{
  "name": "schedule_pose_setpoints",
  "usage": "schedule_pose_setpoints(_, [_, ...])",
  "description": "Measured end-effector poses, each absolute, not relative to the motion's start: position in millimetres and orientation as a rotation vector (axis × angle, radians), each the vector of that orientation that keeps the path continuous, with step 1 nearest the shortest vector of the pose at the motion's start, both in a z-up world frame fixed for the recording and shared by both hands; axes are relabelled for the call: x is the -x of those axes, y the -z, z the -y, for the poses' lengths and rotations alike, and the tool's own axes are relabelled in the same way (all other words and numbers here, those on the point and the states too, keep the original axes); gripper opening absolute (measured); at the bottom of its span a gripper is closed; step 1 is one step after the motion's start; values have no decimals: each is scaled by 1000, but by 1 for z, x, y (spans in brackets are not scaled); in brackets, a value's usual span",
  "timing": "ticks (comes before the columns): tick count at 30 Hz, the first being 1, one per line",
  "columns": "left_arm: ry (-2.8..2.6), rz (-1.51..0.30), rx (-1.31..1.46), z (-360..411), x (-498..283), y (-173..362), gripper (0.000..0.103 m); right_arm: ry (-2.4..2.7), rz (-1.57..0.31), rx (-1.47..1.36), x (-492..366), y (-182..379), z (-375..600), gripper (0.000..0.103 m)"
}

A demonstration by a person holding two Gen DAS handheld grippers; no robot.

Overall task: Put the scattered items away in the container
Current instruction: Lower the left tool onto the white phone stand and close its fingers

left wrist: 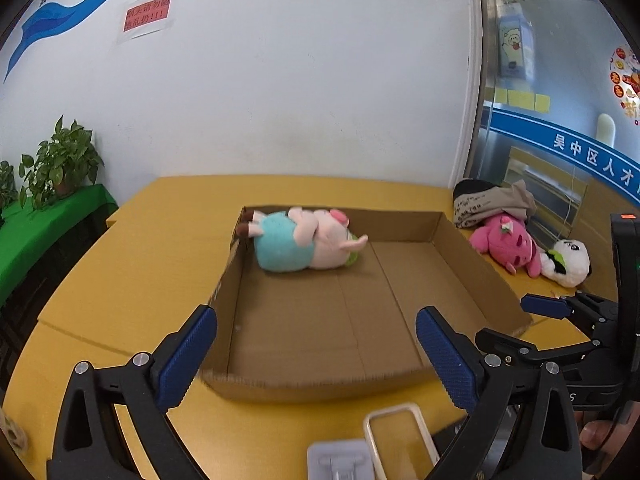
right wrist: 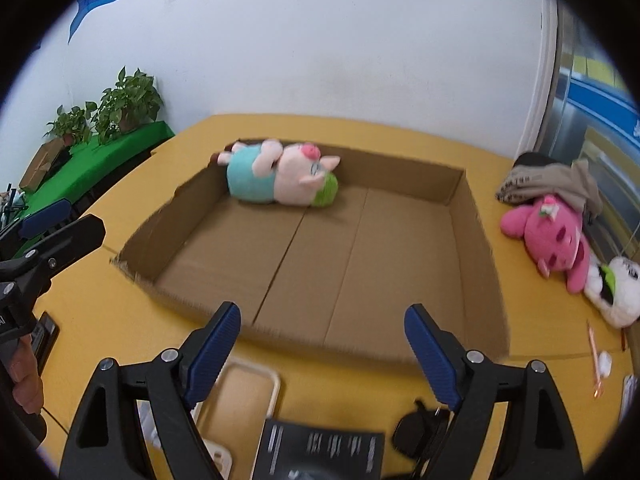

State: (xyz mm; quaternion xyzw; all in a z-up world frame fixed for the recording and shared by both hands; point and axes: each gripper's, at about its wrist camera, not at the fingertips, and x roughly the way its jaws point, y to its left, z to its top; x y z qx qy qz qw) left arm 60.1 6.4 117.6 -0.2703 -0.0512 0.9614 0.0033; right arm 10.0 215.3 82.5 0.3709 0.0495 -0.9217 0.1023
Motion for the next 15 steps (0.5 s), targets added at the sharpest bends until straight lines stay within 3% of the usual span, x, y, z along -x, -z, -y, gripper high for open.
schedule_pose_setpoints(7, [-2940,41,982,-33,-79,-71,103,2721,-127,-1117,-35,-47,-223,84])
schedule_pose_setpoints(15, [-2910,73,1007,-48,-74,-60,103,2722,-92,-1080,-40,-43,-242,84])
